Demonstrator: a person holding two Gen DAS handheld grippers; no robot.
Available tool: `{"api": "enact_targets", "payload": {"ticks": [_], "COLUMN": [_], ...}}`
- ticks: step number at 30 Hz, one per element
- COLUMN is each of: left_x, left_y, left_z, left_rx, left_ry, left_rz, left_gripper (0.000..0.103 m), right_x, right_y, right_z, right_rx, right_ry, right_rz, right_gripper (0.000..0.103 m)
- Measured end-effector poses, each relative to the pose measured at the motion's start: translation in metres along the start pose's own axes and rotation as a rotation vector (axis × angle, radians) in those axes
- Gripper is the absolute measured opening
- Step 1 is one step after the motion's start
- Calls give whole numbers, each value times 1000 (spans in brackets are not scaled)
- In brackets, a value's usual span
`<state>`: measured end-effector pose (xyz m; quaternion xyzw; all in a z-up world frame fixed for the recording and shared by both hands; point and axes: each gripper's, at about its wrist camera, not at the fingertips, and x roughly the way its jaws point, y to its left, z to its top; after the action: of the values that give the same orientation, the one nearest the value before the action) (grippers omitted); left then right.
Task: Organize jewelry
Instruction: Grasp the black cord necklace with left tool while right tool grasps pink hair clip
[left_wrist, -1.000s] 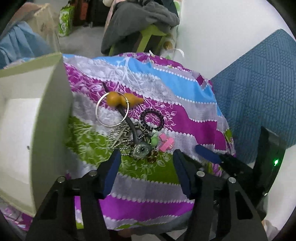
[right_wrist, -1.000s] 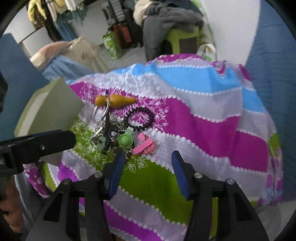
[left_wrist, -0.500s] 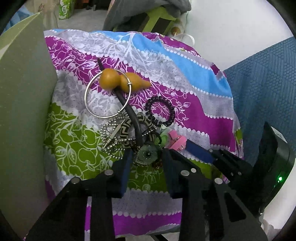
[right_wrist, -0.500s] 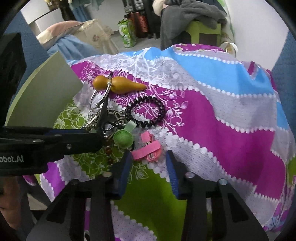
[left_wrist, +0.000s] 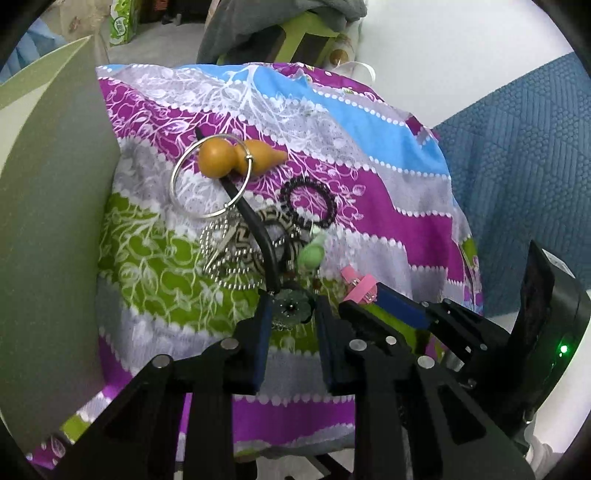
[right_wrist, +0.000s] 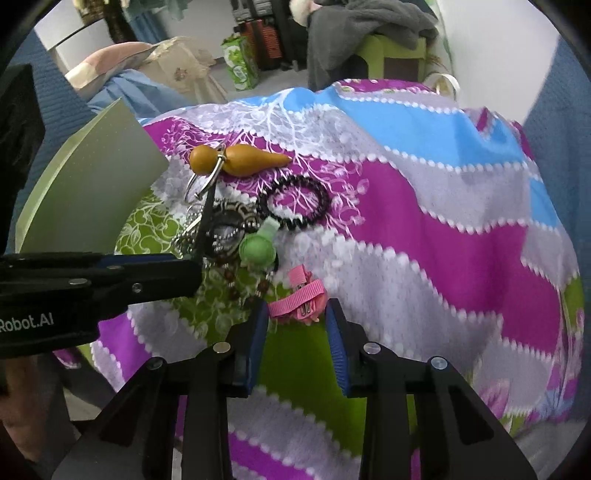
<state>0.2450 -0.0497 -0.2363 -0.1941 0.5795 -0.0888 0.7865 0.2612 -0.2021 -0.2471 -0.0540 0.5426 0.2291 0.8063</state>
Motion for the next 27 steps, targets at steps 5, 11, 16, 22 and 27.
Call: {"api": "enact_targets", "payload": {"ticks": [5, 11, 16, 22, 27], "left_x": [-13, -22, -25, -20, -17], "left_y": [0, -1, 3, 13, 27], "left_z": [-17, -40, -59, -80, -85], "left_rx": [13, 32, 40, 37, -14], "left_ry": [6, 29, 67, 124, 119], "left_rz": [0, 9, 34, 86, 73], "left_gripper": [24, 24, 24, 23, 24], "right_x": [-8, -15, -20, -18, -6], "right_y": [6, 10, 12, 12, 7], "right_z": [-11, -23, -32, -42, -43], "right_rx": [27, 54, 85, 108, 155], "right_ry": [26, 58, 73, 99, 139], "right_rz": [-34, -66, -77, -68, -37], "right_gripper": [29, 29, 29, 30, 38]}}
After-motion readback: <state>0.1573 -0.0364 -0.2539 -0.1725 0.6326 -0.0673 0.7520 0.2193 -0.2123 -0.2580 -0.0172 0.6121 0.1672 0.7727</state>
